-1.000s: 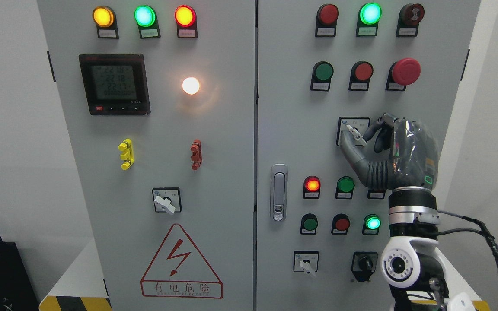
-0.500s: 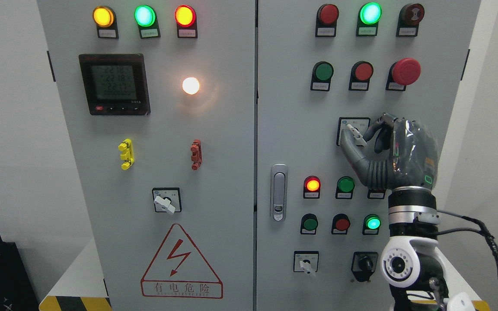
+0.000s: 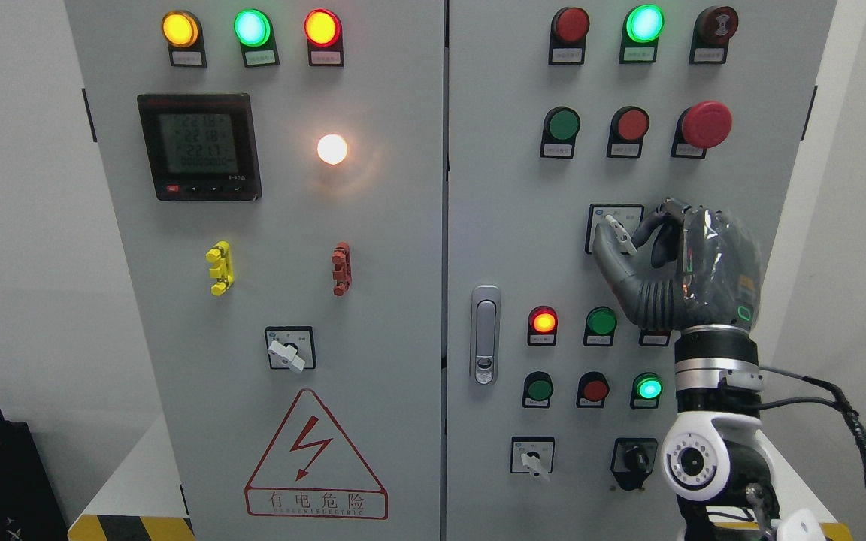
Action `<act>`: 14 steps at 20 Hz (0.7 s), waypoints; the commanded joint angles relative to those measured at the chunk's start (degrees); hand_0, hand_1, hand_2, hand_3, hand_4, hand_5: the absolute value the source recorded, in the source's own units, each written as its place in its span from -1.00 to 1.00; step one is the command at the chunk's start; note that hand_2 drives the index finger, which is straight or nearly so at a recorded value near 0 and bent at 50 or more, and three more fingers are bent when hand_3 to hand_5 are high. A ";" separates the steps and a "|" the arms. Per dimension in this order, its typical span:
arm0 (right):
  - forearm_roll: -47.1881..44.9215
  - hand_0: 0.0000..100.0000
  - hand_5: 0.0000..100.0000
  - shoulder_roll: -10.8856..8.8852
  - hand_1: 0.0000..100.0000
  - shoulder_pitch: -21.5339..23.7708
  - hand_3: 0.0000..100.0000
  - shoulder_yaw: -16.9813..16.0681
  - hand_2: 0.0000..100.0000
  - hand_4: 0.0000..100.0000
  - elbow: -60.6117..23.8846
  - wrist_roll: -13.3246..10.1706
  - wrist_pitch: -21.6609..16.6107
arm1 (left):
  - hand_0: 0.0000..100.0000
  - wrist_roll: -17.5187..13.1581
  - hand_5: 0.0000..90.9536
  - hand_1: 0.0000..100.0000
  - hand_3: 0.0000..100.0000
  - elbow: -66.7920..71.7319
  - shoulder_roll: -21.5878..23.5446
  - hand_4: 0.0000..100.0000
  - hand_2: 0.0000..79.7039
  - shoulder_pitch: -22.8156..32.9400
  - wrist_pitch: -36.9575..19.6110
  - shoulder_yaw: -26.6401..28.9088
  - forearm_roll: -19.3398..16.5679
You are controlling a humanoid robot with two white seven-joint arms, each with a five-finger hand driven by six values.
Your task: Rotate and turn off gray switch
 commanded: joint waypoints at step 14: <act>-0.16 -0.04 1.00 -0.01 -0.18 -0.01 0.96 0.03 0.45 0.85 0.02 0.09 -0.08 | -0.76 0.31 -1.00 -0.22 -1.00 0.79 0.00 -1.00 -1.00 0.00 -0.04 -0.09 0.00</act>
